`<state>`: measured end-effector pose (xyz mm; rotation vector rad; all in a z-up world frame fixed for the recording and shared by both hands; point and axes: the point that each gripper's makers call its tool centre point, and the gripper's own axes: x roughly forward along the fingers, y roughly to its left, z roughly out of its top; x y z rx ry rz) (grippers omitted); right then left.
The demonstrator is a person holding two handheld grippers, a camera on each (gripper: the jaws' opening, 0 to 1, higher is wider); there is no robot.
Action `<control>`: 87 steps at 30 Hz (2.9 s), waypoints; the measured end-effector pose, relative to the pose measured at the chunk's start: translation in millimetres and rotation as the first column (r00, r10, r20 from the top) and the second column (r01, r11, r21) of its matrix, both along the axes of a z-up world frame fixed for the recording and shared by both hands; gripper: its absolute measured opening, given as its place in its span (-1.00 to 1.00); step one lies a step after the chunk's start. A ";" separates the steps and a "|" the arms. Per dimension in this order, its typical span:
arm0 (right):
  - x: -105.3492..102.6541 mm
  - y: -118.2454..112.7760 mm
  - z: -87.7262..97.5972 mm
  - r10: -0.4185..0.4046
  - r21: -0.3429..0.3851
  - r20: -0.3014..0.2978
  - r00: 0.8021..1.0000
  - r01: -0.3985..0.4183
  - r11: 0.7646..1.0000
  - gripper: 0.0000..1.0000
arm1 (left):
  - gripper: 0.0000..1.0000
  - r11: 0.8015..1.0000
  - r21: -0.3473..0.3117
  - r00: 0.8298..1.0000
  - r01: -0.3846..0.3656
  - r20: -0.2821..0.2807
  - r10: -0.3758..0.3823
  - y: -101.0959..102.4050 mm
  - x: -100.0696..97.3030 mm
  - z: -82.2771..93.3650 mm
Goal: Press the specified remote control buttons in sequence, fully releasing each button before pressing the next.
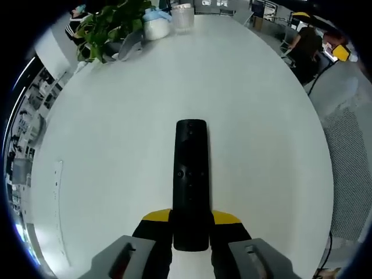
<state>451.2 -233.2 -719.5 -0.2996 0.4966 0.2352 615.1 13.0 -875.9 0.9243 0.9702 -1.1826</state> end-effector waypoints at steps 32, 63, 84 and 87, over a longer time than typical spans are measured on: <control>-0.9 -3.9 -0.6 -0.010 -0.028 0.000 1.000 0.010 1.000 0.42 | -0.53 0.999 0.030 0.999 -0.038 -0.018 0.039 -2.5 -30.9 -1.8; -2.9 1.6 -0.5 0.016 -0.019 -0.004 1.000 -0.016 1.000 0.35 | -0.53 0.998 0.039 0.998 -0.047 -0.036 0.049 -1.7 -57.6 -2.1; -3.0 0.0 -2.6 0.012 -0.023 -0.010 1.000 -0.012 1.000 0.32 | -0.53 0.999 0.041 0.999 -0.028 -0.013 0.029 -3.6 -68.0 -1.8; -3.4 1.8 -2.9 0.022 -0.027 -0.012 1.000 -0.022 0.999 0.32 | -0.53 0.999 0.038 0.999 -0.030 -0.013 0.031 -3.8 -70.3 -1.8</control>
